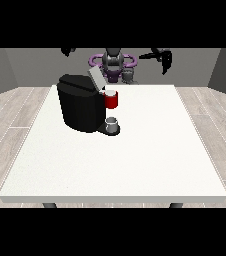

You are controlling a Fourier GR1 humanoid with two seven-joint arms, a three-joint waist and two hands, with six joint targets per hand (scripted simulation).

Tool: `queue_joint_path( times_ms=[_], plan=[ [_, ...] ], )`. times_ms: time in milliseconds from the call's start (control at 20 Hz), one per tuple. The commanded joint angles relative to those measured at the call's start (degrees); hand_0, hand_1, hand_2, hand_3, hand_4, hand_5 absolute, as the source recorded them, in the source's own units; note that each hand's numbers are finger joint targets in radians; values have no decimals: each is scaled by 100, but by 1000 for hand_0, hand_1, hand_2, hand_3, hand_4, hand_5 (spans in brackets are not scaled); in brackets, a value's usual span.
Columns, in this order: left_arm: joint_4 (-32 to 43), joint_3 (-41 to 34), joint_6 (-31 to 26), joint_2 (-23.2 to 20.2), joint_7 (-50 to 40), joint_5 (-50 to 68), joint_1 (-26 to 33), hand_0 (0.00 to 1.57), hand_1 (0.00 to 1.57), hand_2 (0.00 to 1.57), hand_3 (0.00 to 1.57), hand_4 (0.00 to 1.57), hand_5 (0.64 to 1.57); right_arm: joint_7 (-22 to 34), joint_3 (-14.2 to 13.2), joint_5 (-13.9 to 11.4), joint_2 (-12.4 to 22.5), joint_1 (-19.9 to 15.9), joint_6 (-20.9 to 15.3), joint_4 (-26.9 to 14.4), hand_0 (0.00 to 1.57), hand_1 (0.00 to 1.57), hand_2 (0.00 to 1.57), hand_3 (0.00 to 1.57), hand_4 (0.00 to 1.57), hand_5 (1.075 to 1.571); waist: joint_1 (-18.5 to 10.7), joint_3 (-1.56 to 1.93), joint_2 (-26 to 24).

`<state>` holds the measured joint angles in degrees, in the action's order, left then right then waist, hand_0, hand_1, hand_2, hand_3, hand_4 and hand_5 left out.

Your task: Insert the coffee pod into the coffee machine and close the lid

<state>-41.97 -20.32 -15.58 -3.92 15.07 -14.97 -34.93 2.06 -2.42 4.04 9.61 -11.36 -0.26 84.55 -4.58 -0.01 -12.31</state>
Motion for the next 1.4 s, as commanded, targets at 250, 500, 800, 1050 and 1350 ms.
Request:
queue_joint_path(
  times_ms=[250, 500, 800, 1050, 1350],
  plan=[
    [-1129, 221, -191, 373, -499, 620, 723, 0, 0, 0, 0, 0, 1571, -178, -8, -51, 148, -195, 404, -331, 0, 0, 0, 0, 0, 1571, -408, 3, 90],
    [-1828, 756, -307, 385, -728, 1031, 1112, 0, 0, 0, 0, 112, 1571, -195, -201, -89, -16, -638, 158, -937, 0, 0, 0, 0, 0, 1571, -694, 4, 289],
    [-2434, 796, -68, 388, -827, 1239, 1547, 0, 0, 0, 0, 0, 1571, -181, -475, 63, 182, -1021, 344, -1371, 0, 0, 0, 0, 0, 1571, -652, 3, 742],
    [-2800, 730, -25, 131, -757, 1394, 1459, 0, 0, 0, 0, 0, 1571, -439, -413, -37, 96, -1668, 355, -1623, 0, 0, 0, 0, 0, 1571, -435, 2, 1343],
    [-3414, 899, 48, 65, -1083, 1544, 2022, 0, 0, 0, 0, 0, 1571, -514, -206, -269, -14, -1712, 404, -1960, 0, 0, 0, 0, 0, 1571, -331, 2, 1215]
  ],
)
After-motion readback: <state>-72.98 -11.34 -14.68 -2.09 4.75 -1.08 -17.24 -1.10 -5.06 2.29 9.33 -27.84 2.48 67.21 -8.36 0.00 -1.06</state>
